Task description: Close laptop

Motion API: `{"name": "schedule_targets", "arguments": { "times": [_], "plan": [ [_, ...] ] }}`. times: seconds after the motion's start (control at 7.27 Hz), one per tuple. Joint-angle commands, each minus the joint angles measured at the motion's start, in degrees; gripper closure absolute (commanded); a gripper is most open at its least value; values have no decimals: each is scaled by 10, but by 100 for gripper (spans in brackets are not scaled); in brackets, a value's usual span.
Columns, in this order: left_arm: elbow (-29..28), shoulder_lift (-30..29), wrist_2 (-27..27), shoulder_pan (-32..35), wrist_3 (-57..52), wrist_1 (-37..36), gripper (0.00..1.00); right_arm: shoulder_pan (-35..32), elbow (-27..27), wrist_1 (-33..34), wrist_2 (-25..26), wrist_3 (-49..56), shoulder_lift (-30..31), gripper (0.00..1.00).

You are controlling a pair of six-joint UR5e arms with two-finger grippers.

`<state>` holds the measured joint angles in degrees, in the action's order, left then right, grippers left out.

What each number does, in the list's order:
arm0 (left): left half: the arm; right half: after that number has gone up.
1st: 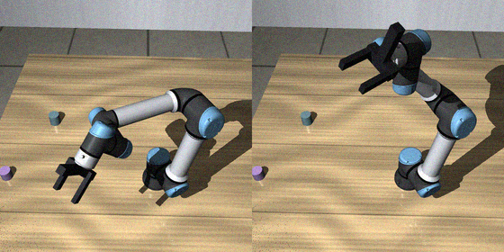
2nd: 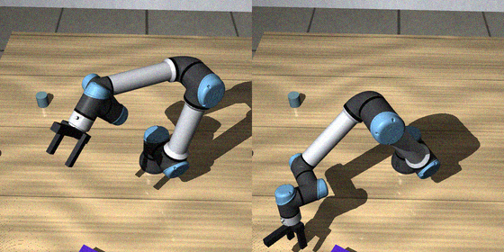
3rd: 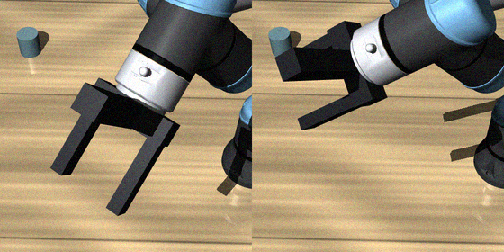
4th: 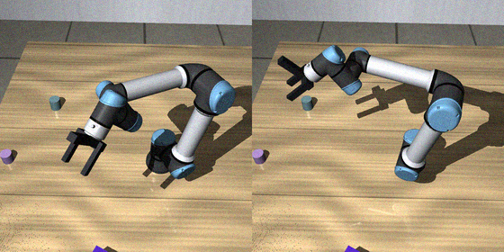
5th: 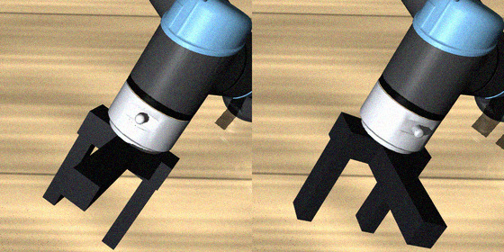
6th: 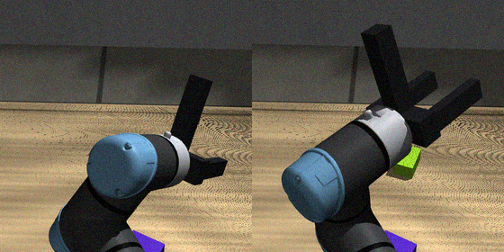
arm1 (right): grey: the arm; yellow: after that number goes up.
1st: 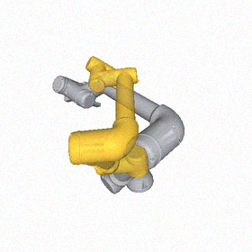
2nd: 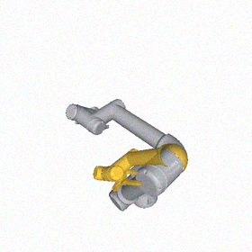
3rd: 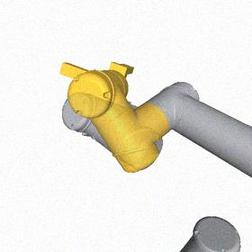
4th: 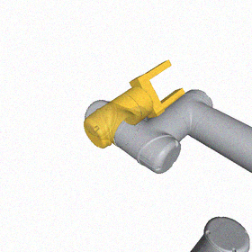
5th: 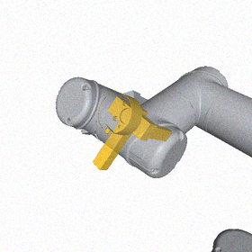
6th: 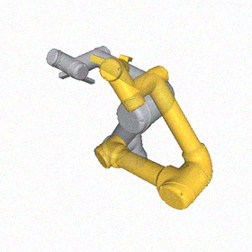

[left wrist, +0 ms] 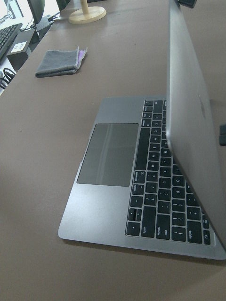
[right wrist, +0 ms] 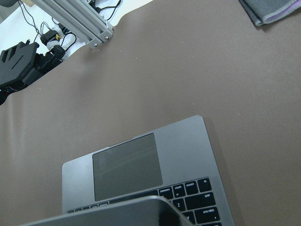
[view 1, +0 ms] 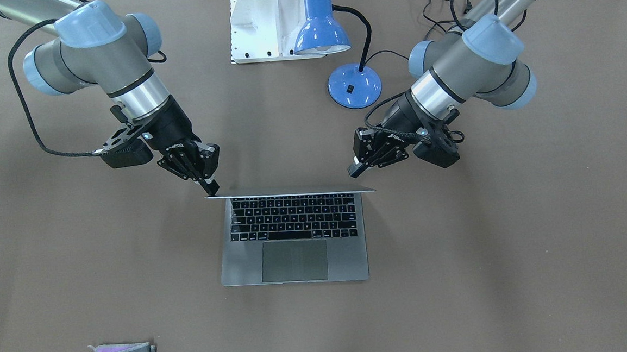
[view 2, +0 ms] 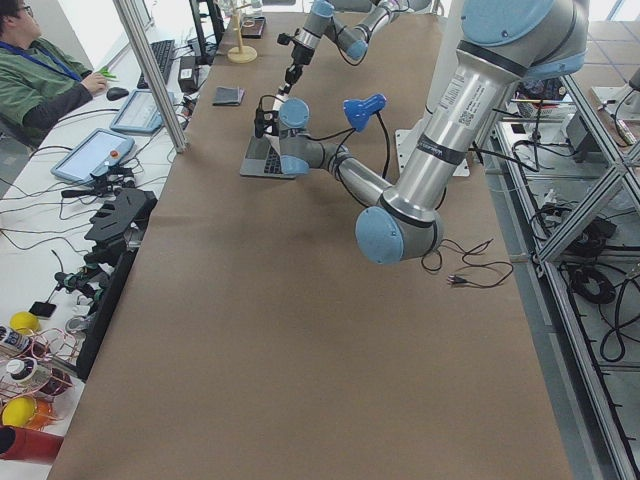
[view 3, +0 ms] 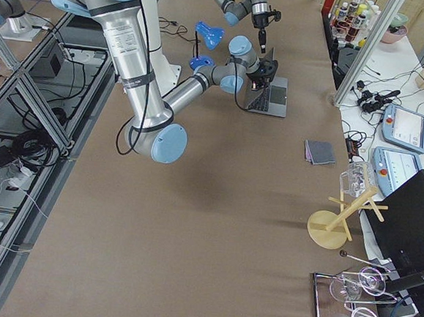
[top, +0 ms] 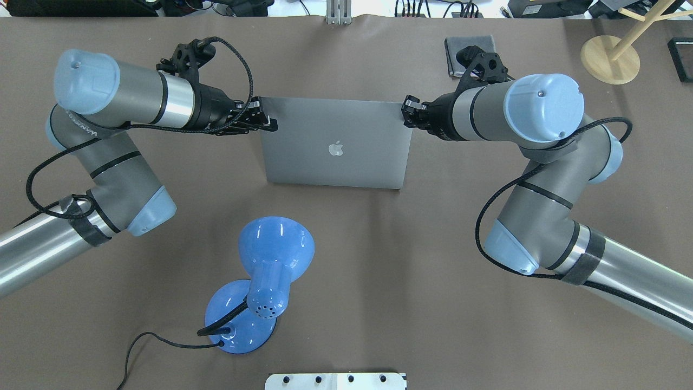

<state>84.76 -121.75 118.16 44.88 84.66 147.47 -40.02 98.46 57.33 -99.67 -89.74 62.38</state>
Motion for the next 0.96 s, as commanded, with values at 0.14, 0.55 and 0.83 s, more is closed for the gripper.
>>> {"name": "schedule_targets", "arguments": {
  "times": [0.14, 0.55, 0.83],
  "plan": [
    [-90, -55, -42, 7, -32, -22, 100, -9, -62, 1, 0, 4, -31, 100],
    [-171, -109, -93, 5, -57, -60, 100, -12, -146, -1, 4, 10, -73, 100],
    [-209, -116, -113, 2, -93, -87, 100, -9, -227, -2, 16, 11, -109, 100]
  ]
}}
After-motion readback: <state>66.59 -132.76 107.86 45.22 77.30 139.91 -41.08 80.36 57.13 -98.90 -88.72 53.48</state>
